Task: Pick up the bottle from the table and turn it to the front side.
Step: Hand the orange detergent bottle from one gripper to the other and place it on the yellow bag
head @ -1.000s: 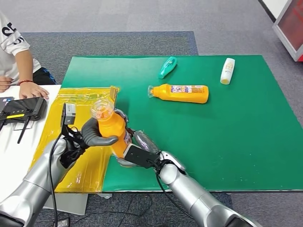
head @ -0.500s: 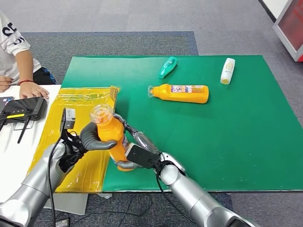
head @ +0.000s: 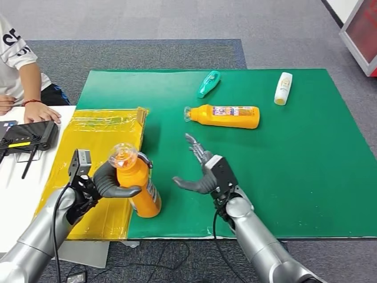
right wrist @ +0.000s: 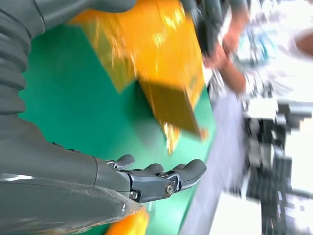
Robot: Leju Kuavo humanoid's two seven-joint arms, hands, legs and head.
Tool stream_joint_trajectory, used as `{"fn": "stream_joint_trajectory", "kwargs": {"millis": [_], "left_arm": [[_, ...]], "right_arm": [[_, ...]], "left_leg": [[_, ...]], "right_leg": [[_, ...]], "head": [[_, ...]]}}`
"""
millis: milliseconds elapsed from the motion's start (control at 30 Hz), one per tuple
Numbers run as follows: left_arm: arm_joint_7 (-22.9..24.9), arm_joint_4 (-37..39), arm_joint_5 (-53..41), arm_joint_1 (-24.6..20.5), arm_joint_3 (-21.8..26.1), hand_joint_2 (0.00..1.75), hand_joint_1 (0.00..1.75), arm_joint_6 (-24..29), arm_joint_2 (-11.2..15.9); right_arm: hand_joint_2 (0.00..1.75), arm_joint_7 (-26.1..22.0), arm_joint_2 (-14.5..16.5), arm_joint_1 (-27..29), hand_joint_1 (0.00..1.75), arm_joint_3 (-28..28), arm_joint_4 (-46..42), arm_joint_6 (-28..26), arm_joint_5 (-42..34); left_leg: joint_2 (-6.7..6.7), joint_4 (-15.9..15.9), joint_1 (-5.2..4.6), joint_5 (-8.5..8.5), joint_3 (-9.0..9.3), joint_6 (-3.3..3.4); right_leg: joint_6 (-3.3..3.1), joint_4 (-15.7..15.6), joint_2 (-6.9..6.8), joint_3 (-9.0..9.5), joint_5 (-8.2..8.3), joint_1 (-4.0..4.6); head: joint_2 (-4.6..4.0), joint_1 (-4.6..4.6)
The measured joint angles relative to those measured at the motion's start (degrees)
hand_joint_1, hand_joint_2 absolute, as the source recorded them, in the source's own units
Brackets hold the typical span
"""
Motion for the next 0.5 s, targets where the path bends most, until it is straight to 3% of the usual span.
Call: {"fn": "stream_joint_trajectory", "kwargs": {"millis": [300,500], "left_arm": [[1.7,-6.2,-7.7,1.4,0.0,1.75,1.75,7.4,2.9],[6.9,-7.8,-15.8,-2.1,-1.0,1.75,1.75,14.4,4.6]], "right_arm": [[1.75,-0.1,-3.1,3.3,0.0,-10.0,-7.0,1.1,-2.3],[1.75,0.0,-3.6,4.9,0.0,-13.0,-9.3,1.3,-1.6]], "left_leg": [[0.0,0.0,0.0,0.0,0.01,-0.01],[0.0,0.0,0.0,0.02,0.02,-0.02]], "right_leg": [[0.0,0.0,0.01,-0.01,0.0,0.01],[-0.02,0.0,0.01,-0.02,0.02,0.01]], "head": [[0.0,0.01],[0.0,0.0]]}}
